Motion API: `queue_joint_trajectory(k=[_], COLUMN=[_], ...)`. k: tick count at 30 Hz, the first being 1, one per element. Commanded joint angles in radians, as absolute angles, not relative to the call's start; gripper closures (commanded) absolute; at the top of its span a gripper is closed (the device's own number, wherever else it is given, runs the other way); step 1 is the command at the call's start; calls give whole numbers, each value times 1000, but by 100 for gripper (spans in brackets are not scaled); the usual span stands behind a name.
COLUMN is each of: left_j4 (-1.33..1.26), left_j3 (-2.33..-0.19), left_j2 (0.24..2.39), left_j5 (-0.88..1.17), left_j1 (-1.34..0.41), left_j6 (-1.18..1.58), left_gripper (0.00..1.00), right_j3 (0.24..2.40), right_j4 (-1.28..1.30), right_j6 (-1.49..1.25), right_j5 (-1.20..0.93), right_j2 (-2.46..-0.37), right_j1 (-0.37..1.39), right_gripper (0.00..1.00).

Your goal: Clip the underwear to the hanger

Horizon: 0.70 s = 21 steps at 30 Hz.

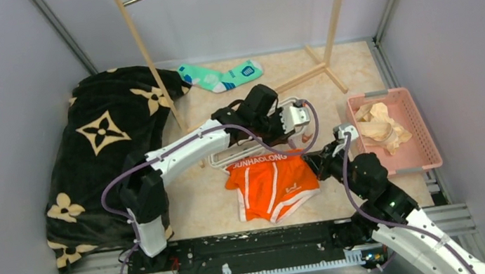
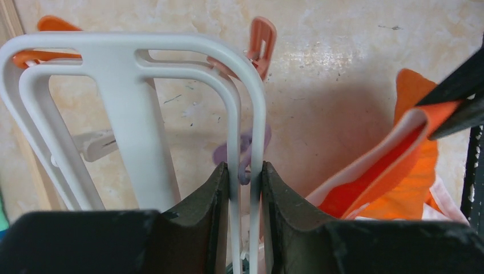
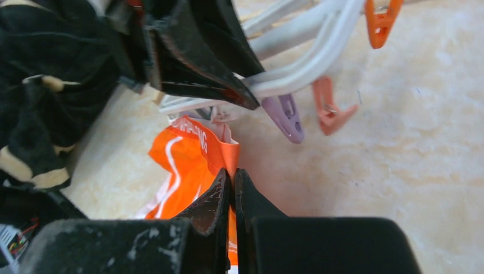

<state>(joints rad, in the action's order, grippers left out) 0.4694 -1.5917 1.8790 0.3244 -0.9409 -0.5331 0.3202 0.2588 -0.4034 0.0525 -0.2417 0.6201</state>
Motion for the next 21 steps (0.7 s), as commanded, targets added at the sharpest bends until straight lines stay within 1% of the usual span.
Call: queue_joint_trajectory(k=[1, 2, 3, 4, 12, 17, 21], left_j4=[527, 538, 544, 548, 594, 623, 594], left_j3=[-1686, -1697, -1703, -1707, -1705, -1653, -1573], left_j2=[1793, 1786, 1776, 1763, 1645, 1575, 1547], left_j5=[309, 303, 296, 279, 198, 205, 158], left_j1=[-945, -946, -947, -946, -970, -990, -1003], left_j6=[-585, -588, -590, -594, -657, -701, -710], left_gripper=[84, 86, 94, 96, 96, 96, 100], right_j3=[429, 444, 460, 471, 547, 588, 623], right_j4=[195, 202, 207, 209, 219, 251, 300], right_j6=[-266, -255, -245, -237, -183, -179, -170], right_j5=[-101, -119, -133, -148, -309, -288, -261], right_j2=[-245, -250, -255, -256, -294, -353, -385], right_j1=[628, 627, 628, 627, 627, 627, 627], right_gripper=[100, 100, 100, 100, 100, 100, 100])
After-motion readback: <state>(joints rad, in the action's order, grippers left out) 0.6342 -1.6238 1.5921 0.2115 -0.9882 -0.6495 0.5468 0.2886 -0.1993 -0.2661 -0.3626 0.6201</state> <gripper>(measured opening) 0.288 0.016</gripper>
